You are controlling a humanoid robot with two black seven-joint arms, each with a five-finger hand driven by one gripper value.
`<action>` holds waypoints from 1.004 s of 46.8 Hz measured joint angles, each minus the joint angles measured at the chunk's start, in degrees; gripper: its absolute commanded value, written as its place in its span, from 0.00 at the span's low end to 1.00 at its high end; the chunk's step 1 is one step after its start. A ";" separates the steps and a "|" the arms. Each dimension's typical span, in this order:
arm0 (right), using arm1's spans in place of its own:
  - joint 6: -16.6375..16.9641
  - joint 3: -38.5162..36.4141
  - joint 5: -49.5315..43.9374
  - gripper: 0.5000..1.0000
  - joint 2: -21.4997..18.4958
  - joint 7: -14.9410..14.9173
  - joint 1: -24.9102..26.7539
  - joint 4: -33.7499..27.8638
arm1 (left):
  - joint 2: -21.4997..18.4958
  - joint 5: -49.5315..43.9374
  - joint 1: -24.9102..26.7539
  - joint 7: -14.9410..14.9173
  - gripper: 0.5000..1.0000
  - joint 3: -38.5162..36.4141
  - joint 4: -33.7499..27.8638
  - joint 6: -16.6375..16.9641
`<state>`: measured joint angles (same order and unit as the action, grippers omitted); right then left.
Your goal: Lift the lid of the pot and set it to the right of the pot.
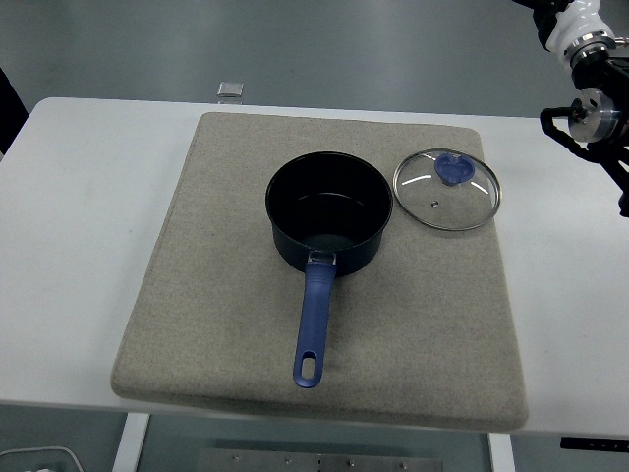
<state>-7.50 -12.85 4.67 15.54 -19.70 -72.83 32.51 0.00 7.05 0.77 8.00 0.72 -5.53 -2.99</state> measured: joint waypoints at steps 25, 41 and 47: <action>5.64 -6.38 1.39 0.80 -3.45 -3.02 7.23 0.26 | 0.00 0.00 0.03 0.00 1.00 -0.01 -0.09 0.00; 8.65 -7.84 1.31 0.80 -3.65 -7.07 9.08 -1.28 | 0.00 0.00 -0.01 0.00 1.00 -0.01 -0.03 0.00; 8.42 -8.65 1.26 0.81 -3.78 -7.71 9.73 -1.62 | 0.00 0.00 -0.01 0.00 1.00 -0.01 -0.04 0.00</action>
<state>0.92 -21.50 5.93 11.76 -27.41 -63.10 30.88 0.00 7.04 0.76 8.00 0.71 -5.57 -2.99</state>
